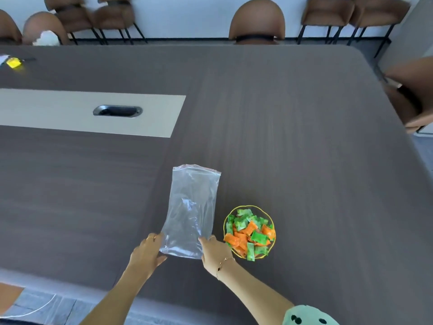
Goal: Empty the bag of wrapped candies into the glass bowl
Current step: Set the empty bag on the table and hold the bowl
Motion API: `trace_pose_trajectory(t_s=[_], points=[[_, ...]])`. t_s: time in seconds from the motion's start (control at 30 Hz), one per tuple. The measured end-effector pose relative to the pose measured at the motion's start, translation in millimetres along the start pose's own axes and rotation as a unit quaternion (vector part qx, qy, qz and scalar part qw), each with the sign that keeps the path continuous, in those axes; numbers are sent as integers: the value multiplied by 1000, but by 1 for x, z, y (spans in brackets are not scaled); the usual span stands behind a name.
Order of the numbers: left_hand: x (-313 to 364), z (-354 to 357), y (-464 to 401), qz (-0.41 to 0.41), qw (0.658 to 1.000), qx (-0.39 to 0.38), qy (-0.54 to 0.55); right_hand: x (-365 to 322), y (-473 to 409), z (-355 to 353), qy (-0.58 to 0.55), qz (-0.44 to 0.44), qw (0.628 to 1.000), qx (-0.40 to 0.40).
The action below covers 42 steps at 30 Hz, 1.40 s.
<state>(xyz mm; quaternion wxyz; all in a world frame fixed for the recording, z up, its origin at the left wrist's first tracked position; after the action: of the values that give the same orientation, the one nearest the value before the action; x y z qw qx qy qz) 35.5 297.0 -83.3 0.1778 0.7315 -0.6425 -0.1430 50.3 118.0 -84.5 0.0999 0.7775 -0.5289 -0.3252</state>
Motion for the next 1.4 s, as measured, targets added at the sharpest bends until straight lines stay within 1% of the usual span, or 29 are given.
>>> trace_pose_trajectory(t_s=[0.07, 0.1, 0.13, 0.17, 0.2, 0.23, 0.27, 0.3, 0.33, 0.4, 0.47, 0.5, 0.6, 0.7, 0.77, 0.83, 0.93, 1.0, 1.13, 1.3, 1.4], points=[[-1, -10, -4, -3, 998, -6, -68, 3, 8, -27, -21, -29, 998, 54], [-1, -16, -8, -6, 997, -10, -72, 10, 13, -44, -33, -35, 995, 84], [1, -27, -13, -10, 999, -5, -36, 23, 18, -61, -44, -32, 992, 115], [3, -42, -20, -14, 999, 18, 33, 40, 23, -77, -54, -19, 988, 145], [9, -62, -27, -13, 991, 54, 118, 63, 28, -93, -66, 2, 982, 175], [18, -80, -33, -5, 976, 88, 197, 87, 34, -107, -80, 29, 976, 202], [31, -94, -36, 7, 958, 104, 266, 113, 40, -118, -93, 58, 968, 224], [49, -104, -38, 21, 943, 105, 314, 139, 47, -124, -103, 90, 961, 239], [68, -105, -40, 35, 936, 88, 338, 163, 54, -126, -113, 123, 955, 244], [109, -93, -43, 67, 946, 38, 316, 200, 66, -117, -134, 176, 948, 230], [144, -70, -44, 105, 957, 8, 272, 219, 71, -99, -149, 197, 948, 201], [154, -58, -44, 110, 960, -1, 257, 222, 72, -89, -156, 199, 950, 186], [165, -28, -46, 101, 971, -5, 219, 222, 72, -61, -186, 193, 952, 149], [167, -16, -45, 90, 978, 9, 187, 217, 69, -44, -218, 202, 946, 126], [166, -10, -46, 76, 976, 5, 205, 217, 65, -41, -243, 209, 940, 119], [165, -3, -47, 61, 969, -16, 237, 219, 62, -40, -273, 221, 928, 122], [170, 3, -45, 52, 954, -45, 293, 221, 59, -36, -349, 238, 896, 136], [172, 6, -43, 46, 940, -54, 335, 217, 58, -36, -381, 233, 884, 140], [173, 3, -49, 37, 928, -52, 366, 207, 52, -41, -404, 197, 881, 145], [176, 0, -51, 41, 932, -51, 356, 202, 51, -46, -423, 210, 867, 157], [183, -4, -51, 54, 934, -58, 349, 206, 52, -50, -415, 217, 869, 159]])
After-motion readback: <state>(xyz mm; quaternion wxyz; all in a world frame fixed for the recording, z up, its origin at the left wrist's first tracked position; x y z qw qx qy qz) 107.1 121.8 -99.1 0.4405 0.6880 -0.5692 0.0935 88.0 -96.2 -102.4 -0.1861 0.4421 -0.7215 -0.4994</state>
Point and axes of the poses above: each hand's wrist, its own y-axis away from the middle knuckle, its own z-axis out of the palm, x = y × z, the point moved 9 cm from there along -y, towards the middle knuckle, and after that the axes turned 4 degrees about -y, right-handed, at the moved point
